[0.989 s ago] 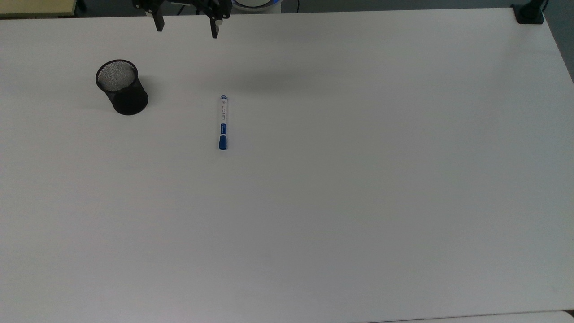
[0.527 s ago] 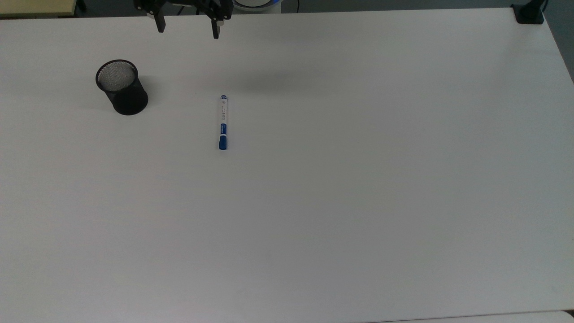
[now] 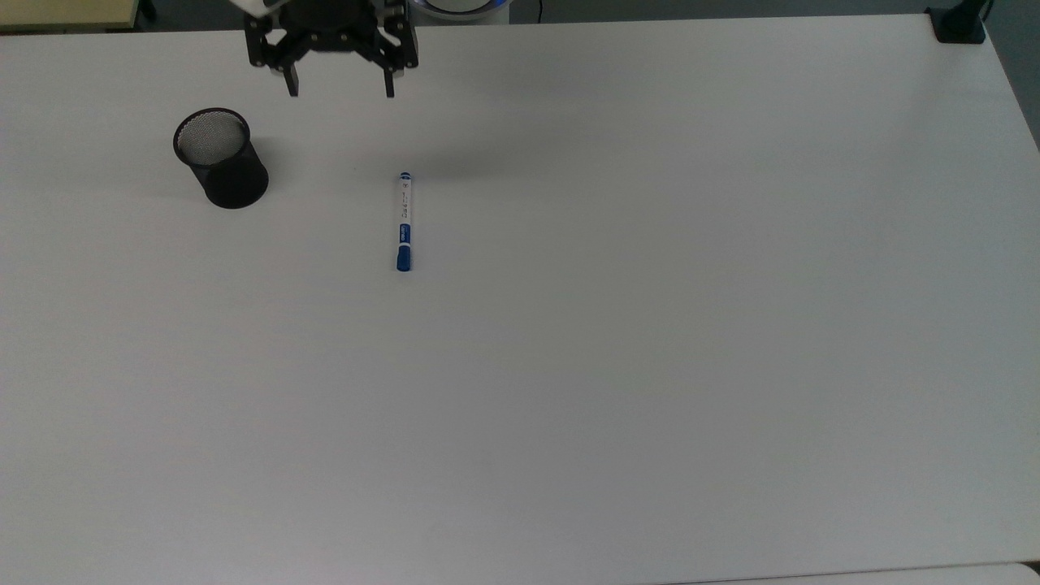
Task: Insert the marker
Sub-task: 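Lower the gripper onto the blue-capped marker and close on it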
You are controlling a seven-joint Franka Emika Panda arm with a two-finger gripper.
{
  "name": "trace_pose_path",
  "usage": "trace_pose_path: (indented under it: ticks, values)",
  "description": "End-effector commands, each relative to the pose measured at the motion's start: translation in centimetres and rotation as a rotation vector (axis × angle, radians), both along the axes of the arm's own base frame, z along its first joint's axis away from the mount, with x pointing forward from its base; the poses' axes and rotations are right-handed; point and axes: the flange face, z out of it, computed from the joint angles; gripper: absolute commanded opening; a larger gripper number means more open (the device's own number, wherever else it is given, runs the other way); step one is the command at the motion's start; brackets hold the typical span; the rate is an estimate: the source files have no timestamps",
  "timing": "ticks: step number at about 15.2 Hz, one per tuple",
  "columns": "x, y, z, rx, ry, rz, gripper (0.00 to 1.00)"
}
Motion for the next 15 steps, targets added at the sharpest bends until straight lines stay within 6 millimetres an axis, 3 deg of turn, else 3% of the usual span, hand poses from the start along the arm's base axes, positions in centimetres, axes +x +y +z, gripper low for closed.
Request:
trace_pose_path:
  ticks: [1,3,6,9,12,15]
  values:
    - [0.9,0.5,-3.8,-0.023,0.051,0.045,1.00]
    - [1.5,0.9,-8.0,-0.022,0.015,0.042,1.00]
    - [1.7,2.1,-12.1,-0.013,-0.061,-0.016,1.00]
    - [1.9,2.6,-15.5,-0.011,-0.030,-0.020,1.00]
    - [2.5,4.3,-18.8,-0.005,-0.042,-0.067,0.95]
    - [2.9,4.6,-20.7,-0.001,-0.064,-0.095,0.81]
